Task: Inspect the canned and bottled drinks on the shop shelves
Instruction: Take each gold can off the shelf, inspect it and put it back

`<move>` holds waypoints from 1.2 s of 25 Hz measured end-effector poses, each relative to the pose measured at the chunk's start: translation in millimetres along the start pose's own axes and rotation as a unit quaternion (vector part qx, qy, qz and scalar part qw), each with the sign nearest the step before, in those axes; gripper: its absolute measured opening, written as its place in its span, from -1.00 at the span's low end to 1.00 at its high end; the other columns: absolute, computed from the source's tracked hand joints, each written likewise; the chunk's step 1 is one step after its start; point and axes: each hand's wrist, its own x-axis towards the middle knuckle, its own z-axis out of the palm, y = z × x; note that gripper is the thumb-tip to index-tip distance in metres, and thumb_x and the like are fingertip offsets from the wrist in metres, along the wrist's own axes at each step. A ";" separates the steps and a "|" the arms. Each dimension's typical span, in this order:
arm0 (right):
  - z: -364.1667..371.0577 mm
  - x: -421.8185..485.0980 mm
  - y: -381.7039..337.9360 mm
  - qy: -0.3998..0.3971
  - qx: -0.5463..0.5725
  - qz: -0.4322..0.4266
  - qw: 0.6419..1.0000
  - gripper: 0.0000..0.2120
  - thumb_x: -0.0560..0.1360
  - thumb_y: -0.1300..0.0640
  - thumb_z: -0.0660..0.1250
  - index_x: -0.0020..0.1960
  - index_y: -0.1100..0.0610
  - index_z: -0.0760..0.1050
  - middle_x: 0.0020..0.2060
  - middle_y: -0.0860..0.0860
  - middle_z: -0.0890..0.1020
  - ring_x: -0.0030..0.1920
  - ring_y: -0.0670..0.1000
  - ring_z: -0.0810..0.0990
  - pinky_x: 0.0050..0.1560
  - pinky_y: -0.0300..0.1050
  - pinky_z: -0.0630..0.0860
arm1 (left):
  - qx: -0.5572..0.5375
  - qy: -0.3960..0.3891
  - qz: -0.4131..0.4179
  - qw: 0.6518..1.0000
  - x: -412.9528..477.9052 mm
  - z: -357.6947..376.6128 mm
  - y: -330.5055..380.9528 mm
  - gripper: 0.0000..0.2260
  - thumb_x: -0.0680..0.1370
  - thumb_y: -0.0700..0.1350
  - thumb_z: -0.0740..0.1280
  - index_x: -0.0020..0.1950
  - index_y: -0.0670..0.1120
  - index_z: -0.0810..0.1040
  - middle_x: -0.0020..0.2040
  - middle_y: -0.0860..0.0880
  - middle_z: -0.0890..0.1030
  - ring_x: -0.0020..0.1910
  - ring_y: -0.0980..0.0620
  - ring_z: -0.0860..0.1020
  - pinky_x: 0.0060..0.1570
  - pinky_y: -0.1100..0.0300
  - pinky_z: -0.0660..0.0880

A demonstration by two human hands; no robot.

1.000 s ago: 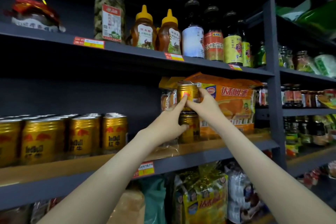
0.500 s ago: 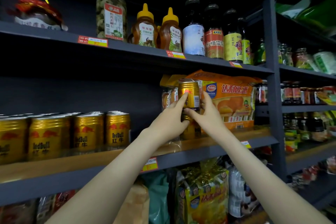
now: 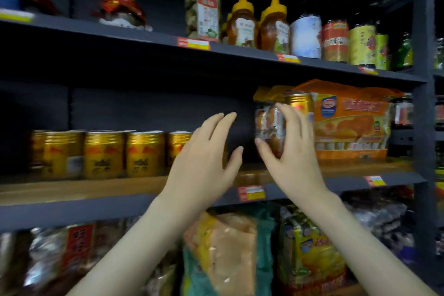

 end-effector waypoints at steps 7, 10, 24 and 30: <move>90.8 -24.9 -230.0 0.000 0.148 -0.211 0.966 -0.45 0.52 0.15 0.34 0.44 0.24 0.25 0.33 0.09 0.36 0.38 0.03 0.31 0.43 -0.22 0.20 | 0.153 0.108 0.023 0.982 -111.6 -209.1 -128.9 -0.62 0.59 -0.05 0.21 0.34 -0.21 0.47 0.25 -0.13 0.53 0.27 -0.01 0.45 0.31 0.32 0.30; 149.3 -30.4 -338.3 -0.025 0.180 -0.286 0.941 -0.41 0.51 0.21 0.36 0.46 0.23 0.22 0.36 0.15 0.38 0.40 0.09 0.31 0.44 -0.14 0.22 | 0.282 0.088 -0.004 0.955 -143.4 -294.5 -216.7 -0.58 0.59 -0.03 0.20 0.37 -0.24 0.43 0.29 -0.22 0.50 0.28 -0.16 0.44 0.29 0.08 0.33; 356.6 76.7 -402.3 -0.195 -0.124 -0.020 0.973 -0.10 0.52 0.23 0.33 0.56 0.12 -0.28 0.55 0.12 -0.05 0.54 0.14 -0.04 0.50 0.01 0.06 | 0.350 0.000 0.037 0.936 -124.2 -341.9 -400.8 -0.30 0.49 0.27 0.11 0.59 0.07 0.07 0.59 -0.15 0.03 0.57 -0.15 -0.05 0.45 -0.21 -0.24; 388.2 97.3 -357.3 -0.453 -0.369 -0.218 0.782 -0.19 0.57 0.25 0.24 0.56 0.01 -0.28 0.56 0.07 -0.15 0.55 0.12 -0.13 0.49 0.04 0.02 | 0.341 0.012 0.052 0.939 -126.4 -341.9 -402.2 -0.32 0.51 0.25 0.10 0.58 0.01 0.11 0.58 -0.20 0.07 0.56 -0.19 0.03 0.46 -0.29 -0.06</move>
